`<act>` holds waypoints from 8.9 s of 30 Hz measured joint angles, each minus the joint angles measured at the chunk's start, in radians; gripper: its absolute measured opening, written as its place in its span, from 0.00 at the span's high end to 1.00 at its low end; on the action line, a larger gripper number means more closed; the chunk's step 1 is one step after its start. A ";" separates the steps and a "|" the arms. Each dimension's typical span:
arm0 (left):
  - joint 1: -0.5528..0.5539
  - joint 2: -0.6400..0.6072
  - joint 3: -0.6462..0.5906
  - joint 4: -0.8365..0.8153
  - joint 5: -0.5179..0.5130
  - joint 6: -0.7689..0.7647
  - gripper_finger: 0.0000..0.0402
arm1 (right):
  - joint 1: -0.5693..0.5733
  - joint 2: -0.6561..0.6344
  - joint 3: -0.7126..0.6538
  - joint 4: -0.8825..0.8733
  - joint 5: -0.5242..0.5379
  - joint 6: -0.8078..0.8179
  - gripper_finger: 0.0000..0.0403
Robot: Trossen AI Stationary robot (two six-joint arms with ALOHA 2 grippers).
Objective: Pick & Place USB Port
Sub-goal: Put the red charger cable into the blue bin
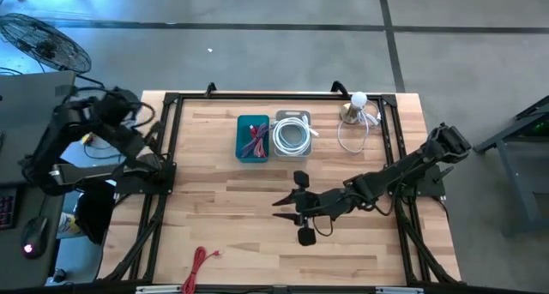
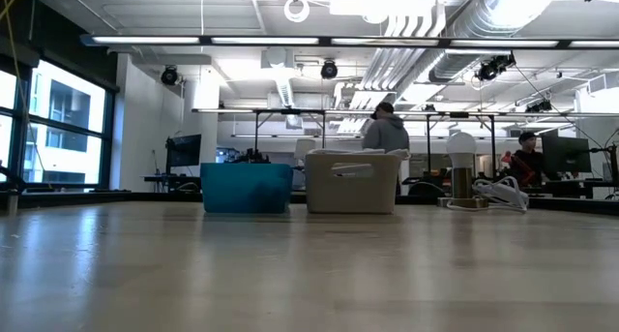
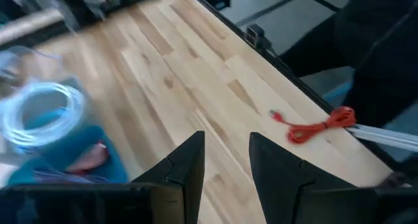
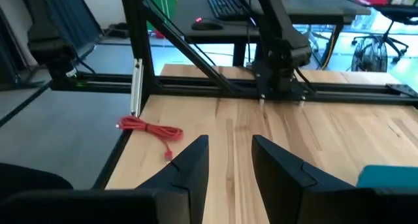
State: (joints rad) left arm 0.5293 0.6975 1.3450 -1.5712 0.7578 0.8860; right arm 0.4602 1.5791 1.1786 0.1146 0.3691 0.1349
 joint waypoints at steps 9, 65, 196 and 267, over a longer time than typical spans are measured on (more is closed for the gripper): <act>0.000 -0.045 -0.155 0.000 0.031 -0.010 0.71 | 0.021 0.000 0.000 0.026 0.003 -0.006 0.73; -0.628 -0.157 -0.382 0.324 0.027 -0.039 0.71 | -0.001 0.134 0.000 0.282 0.276 0.140 0.73; -1.583 1.010 -0.276 0.899 -0.824 -2.327 0.71 | 0.387 0.133 0.000 -0.021 0.043 0.119 0.73; -1.583 1.144 -0.099 0.690 -1.041 -2.134 1.00 | 0.464 0.133 0.000 -0.021 0.112 0.124 0.73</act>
State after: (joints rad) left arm -1.0538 1.8417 1.2459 -0.8811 -0.2836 -1.2477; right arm 0.9237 1.7123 1.1790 0.0937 0.4814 0.2585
